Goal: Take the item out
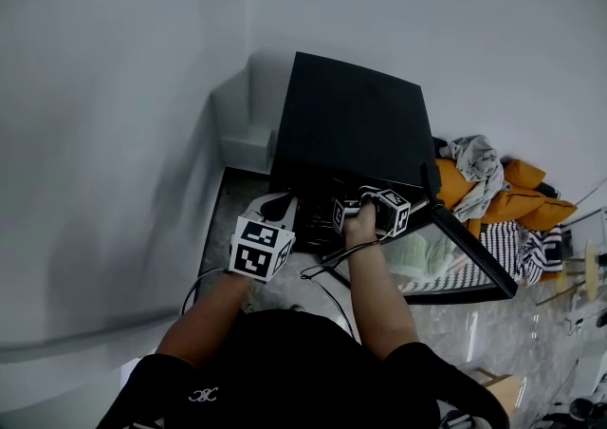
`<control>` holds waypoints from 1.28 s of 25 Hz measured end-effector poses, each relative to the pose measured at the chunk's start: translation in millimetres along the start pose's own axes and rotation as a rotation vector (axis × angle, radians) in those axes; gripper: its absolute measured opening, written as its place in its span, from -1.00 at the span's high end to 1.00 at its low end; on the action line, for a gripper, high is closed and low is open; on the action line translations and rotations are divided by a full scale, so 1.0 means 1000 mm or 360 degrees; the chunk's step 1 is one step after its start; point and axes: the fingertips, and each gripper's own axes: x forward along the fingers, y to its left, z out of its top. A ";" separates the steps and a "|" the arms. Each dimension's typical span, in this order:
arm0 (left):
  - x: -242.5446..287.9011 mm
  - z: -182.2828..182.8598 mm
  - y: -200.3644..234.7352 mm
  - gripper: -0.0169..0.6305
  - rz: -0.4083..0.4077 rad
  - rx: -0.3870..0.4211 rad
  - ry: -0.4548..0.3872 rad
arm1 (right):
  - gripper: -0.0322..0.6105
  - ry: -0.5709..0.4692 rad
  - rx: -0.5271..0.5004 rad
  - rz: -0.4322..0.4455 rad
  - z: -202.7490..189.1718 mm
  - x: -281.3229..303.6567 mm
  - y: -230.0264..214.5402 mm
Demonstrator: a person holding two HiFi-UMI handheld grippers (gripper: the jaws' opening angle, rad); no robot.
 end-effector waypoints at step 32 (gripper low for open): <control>0.015 0.000 -0.021 0.95 -0.0095 0.0044 0.0037 | 0.82 0.0090 -0.0076 0.0074 -0.017 -0.038 -0.019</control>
